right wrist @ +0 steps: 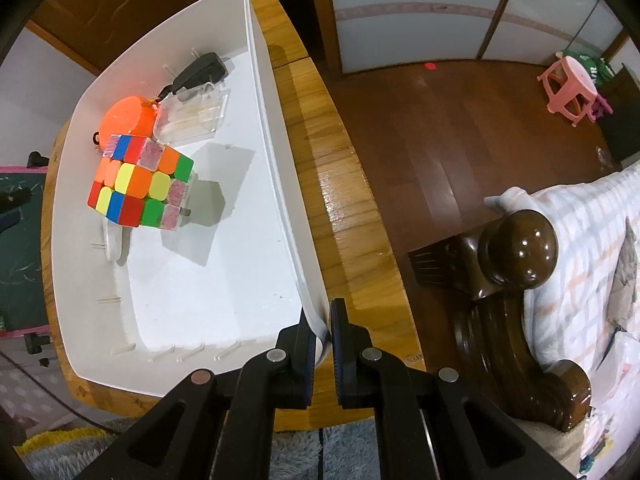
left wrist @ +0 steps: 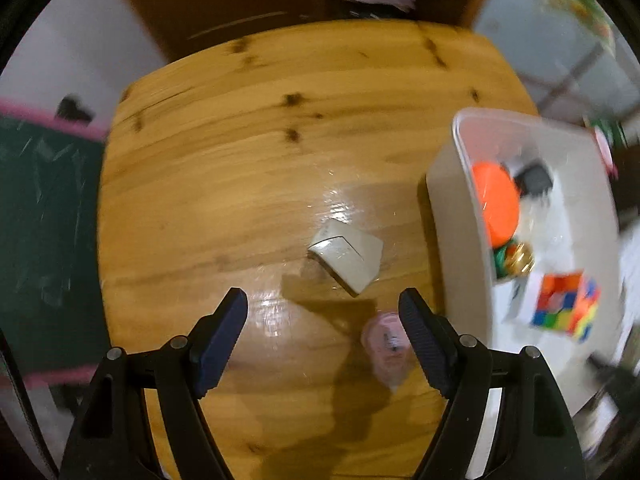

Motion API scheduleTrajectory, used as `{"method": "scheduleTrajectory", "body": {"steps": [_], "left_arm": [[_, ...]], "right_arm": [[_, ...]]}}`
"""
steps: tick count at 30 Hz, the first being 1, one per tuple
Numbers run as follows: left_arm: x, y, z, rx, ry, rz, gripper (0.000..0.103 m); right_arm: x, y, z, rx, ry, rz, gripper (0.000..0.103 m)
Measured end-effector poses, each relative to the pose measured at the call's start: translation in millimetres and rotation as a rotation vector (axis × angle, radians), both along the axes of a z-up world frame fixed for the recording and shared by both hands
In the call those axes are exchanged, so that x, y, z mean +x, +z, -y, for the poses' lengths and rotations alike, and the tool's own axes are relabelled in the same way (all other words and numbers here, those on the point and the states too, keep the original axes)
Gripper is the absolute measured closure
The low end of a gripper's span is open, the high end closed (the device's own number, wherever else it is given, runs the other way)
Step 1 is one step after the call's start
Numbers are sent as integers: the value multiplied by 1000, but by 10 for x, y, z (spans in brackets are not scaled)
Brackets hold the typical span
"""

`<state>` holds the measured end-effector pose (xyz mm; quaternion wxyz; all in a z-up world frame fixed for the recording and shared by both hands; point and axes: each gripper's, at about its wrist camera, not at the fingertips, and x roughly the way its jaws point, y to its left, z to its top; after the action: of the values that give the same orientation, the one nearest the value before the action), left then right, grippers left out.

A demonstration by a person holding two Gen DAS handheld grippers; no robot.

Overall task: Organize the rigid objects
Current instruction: 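Move the left tool back and grasp the beige plug, then carry the beige plug with the left tool into the bin and release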

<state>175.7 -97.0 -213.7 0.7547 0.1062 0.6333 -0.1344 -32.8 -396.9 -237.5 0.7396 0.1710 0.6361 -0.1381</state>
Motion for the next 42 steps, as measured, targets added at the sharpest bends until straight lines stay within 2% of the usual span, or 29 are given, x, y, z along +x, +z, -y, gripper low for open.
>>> {"method": "scheduleTrajectory", "body": {"steps": [5,13,16,20,24,26,29,32,35,42], "left_arm": [[3,-235,147,40,-222,28,22],[23,-498,322,49,-474,5,22],[3,-576,359,67,-545,4,22],[22,-681,370,90,-589,-6,22],[51,-721,363,80,-602,-16,24],[76,-722,352,62,-586,-26,32],[111,-704,315,21,-561,-54,37],[142,-685,325,18,-549,-37,37],[123,-644,283,48,-511,8,37],[50,-255,85,4,-381,49,37]], "right_arm": [[13,4,-21,-25,-27,-16,95],[59,7,-54,-59,-88,-52,94],[66,4,-61,-68,-114,-61,93],[64,2,-65,-82,-142,-66,92],[61,7,-78,-94,-162,-69,92],[58,14,-86,-101,-169,-69,92],[61,18,-97,-108,-174,-70,92],[61,13,-94,-109,-180,-70,92],[63,9,-99,-112,-181,-69,92],[60,13,-92,-106,-164,-67,92]]}}
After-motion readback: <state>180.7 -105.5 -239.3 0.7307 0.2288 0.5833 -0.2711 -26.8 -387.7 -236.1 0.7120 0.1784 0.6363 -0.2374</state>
